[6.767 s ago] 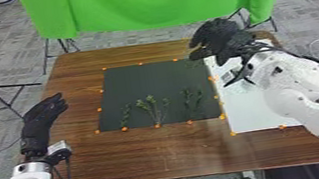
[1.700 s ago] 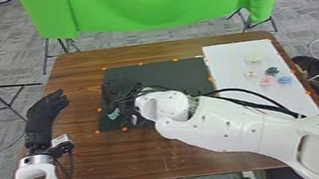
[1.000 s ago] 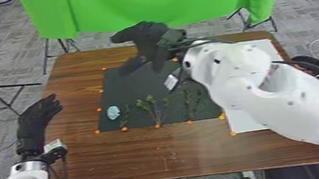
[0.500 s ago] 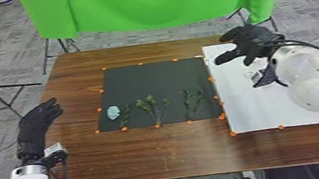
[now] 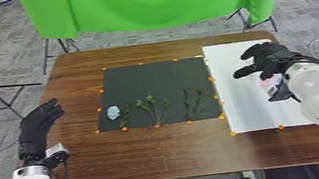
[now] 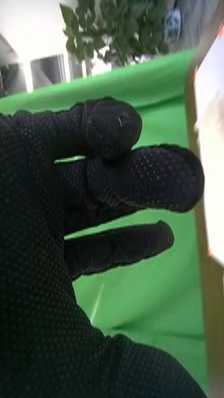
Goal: Arrange flowers
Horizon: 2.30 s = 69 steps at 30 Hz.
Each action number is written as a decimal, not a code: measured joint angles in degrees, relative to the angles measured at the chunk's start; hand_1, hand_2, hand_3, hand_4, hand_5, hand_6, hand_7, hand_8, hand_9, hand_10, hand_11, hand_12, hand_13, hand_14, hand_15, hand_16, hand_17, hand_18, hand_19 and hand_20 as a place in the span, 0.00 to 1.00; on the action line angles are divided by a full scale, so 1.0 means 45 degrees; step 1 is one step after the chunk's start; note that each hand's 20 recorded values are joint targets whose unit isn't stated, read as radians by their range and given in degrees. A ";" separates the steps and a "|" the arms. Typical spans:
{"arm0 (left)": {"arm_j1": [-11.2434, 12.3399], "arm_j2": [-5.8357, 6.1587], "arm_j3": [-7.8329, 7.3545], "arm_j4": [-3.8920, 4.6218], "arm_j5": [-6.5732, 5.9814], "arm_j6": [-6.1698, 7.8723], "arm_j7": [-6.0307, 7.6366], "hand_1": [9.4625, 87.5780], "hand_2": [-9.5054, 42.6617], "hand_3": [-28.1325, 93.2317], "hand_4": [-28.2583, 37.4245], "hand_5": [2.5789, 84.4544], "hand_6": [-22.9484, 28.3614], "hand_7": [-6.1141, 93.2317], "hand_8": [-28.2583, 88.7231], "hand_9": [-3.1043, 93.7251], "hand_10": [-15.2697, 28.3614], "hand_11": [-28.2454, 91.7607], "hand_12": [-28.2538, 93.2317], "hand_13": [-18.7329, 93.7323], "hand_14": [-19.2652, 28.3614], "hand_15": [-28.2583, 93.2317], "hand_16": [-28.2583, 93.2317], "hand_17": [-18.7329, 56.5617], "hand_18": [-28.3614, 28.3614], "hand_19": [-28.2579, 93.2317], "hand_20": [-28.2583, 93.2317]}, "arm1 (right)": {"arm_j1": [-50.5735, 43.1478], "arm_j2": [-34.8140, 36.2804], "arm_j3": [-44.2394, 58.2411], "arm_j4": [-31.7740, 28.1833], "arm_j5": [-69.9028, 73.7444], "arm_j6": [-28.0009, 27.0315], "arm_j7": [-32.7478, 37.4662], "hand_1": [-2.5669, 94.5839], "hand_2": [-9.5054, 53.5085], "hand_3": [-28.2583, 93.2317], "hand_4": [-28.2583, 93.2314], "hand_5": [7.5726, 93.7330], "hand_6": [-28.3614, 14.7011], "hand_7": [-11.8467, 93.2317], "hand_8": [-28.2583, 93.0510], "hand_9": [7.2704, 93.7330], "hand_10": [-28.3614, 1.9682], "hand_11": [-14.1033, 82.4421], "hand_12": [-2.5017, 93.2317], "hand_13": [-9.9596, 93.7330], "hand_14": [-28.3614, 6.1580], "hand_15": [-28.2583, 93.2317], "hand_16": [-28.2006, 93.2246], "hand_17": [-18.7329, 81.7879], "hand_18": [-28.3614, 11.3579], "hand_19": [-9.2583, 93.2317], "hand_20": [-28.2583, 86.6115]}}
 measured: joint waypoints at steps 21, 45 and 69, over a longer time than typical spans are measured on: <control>0.0250 -0.0172 -0.0012 -0.0164 0.0026 -0.0005 -0.0005 0.14 0.06 0.82 0.00 0.59 0.46 0.25 0.16 0.53 0.64 0.40 0.32 0.51 0.75 0.44 0.24 0.34 0.73 0.33 0.40 | -0.1503 -0.0205 0.1155 0.1569 -0.0125 -0.0318 0.0747 0.36 0.00 0.79 0.06 0.52 0.72 0.28 0.17 0.64 0.45 0.32 0.26 0.86 0.58 0.73 0.49 0.70 0.27 0.97 0.65; 0.0458 -0.0019 -0.0322 -0.0284 0.0015 -0.0005 -0.0045 0.14 0.07 0.82 0.00 0.59 0.47 0.25 0.17 0.53 0.64 0.40 0.32 0.51 0.76 0.45 0.24 0.33 0.74 0.33 0.40 | 0.1381 0.0083 -0.3196 0.1216 0.0448 0.4355 0.0658 0.68 0.00 0.73 0.05 0.82 0.66 0.38 0.32 0.93 0.64 0.27 0.51 0.95 0.75 0.76 0.52 0.81 0.38 1.00 0.73; -0.0300 0.0254 0.0401 -0.0142 0.0102 -0.0250 -0.0010 0.14 0.07 0.82 0.00 0.59 0.47 0.25 0.17 0.53 0.64 0.40 0.32 0.51 0.75 0.44 0.24 0.33 0.73 0.33 0.40 | 0.9980 -0.9284 -1.1542 0.6362 -0.0147 0.1699 -0.1245 0.66 0.00 0.74 0.06 0.81 0.69 0.42 0.29 0.93 0.61 0.25 0.50 0.95 0.75 0.76 0.52 0.80 0.38 1.00 0.73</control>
